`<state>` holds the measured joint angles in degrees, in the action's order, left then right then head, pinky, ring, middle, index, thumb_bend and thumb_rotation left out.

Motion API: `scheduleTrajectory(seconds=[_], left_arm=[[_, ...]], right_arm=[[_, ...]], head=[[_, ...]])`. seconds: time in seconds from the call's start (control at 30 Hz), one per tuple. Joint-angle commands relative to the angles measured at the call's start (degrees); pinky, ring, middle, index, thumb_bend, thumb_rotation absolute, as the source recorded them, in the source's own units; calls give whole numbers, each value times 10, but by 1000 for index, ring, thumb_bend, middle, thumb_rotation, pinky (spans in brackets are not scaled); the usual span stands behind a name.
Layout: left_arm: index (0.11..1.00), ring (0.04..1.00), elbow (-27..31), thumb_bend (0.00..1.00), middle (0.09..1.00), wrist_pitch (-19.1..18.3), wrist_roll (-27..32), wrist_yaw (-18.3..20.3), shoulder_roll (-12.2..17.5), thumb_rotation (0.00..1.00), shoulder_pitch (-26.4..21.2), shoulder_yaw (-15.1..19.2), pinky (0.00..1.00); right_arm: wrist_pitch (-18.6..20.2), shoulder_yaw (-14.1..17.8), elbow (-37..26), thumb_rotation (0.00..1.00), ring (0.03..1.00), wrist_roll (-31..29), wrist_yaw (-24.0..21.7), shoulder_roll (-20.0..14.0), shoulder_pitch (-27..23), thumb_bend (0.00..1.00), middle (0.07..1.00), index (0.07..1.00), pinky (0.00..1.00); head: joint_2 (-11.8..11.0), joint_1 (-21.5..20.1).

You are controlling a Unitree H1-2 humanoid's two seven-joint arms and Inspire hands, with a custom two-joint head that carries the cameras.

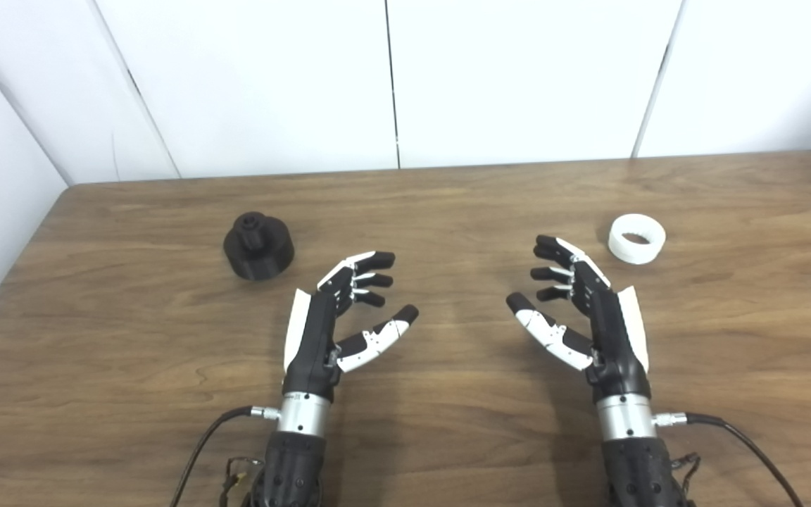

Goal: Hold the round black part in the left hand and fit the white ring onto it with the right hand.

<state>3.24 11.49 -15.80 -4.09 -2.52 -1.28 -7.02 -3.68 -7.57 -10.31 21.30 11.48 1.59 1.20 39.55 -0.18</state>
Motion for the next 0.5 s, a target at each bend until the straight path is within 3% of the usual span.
scheduleTrajectory(seconds=[0.0, 0.27, 0.37, 0.43, 0.47], left_arm=[[695, 676, 21, 600, 750, 13, -2, -4, -3, 164, -17, -2, 566], [693, 675, 19, 604, 752, 14, -2, -4, -3, 169, -19, -1, 563], [698, 680, 14, 604, 752, 16, -2, -5, -7, 170, -20, -4, 569], [699, 683, 15, 604, 753, 6, -13, -9, -17, 158, -18, -11, 563], [700, 683, 15, 604, 753, 3, -18, -10, -21, 155, -18, -13, 558]], right_arm=[[-19, -2, -19, 368, 703, -2, -1, 9, -8, 607, 789, 798, 575], [-19, -3, -19, 386, 704, -1, -2, 9, -9, 617, 792, 801, 581], [-22, 1, -17, 369, 702, -3, -3, 4, -9, 607, 791, 800, 579], [-22, 7, -19, 357, 701, -10, -5, -3, -5, 598, 794, 800, 575], [-23, 10, -20, 354, 701, -12, -7, -5, -4, 595, 796, 800, 575]], head=[[0, 0], [1, 1], [-9, 49], [-19, 105], [-20, 111]])
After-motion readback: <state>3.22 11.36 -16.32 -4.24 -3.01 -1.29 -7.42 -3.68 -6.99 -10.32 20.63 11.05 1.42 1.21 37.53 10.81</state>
